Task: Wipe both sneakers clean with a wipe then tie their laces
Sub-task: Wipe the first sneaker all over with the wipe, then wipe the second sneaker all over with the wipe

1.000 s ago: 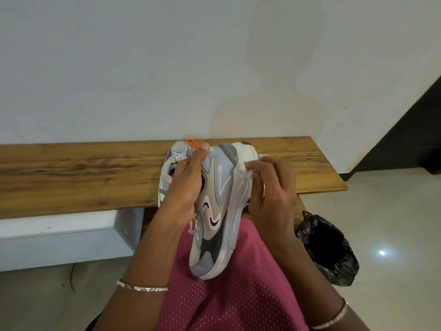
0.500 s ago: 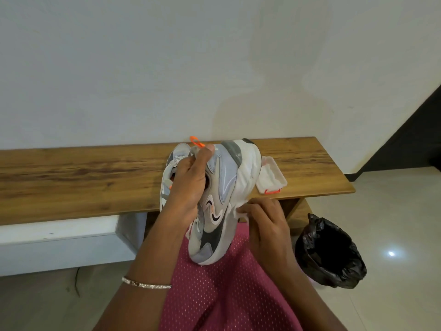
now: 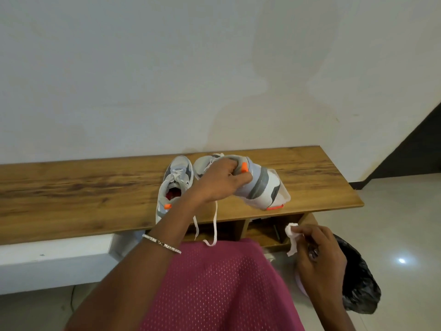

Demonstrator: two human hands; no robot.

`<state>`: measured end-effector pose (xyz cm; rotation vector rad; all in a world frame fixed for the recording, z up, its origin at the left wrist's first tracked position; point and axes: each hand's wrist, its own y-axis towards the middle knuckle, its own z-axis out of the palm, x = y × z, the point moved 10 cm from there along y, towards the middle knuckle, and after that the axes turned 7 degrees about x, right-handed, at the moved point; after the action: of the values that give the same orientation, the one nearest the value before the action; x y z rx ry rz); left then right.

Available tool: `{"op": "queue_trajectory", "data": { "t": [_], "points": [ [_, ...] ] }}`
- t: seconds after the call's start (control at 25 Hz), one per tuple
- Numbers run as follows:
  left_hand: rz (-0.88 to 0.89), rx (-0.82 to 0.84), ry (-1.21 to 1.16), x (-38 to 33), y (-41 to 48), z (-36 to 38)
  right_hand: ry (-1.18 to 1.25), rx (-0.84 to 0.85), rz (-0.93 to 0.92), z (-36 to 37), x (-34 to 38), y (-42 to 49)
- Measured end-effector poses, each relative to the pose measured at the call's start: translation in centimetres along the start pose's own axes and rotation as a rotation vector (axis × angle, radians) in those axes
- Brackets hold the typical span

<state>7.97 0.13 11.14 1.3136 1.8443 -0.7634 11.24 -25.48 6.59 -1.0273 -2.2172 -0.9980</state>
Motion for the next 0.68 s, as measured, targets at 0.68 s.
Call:
{"op": "queue_trajectory", "data": {
  "t": [0.68],
  "points": [
    [-0.098, 0.31, 0.986, 14.4, 5.7, 4.3, 0.586, 0.114, 0.463, 9.6, -4.4, 3.3]
  ]
}}
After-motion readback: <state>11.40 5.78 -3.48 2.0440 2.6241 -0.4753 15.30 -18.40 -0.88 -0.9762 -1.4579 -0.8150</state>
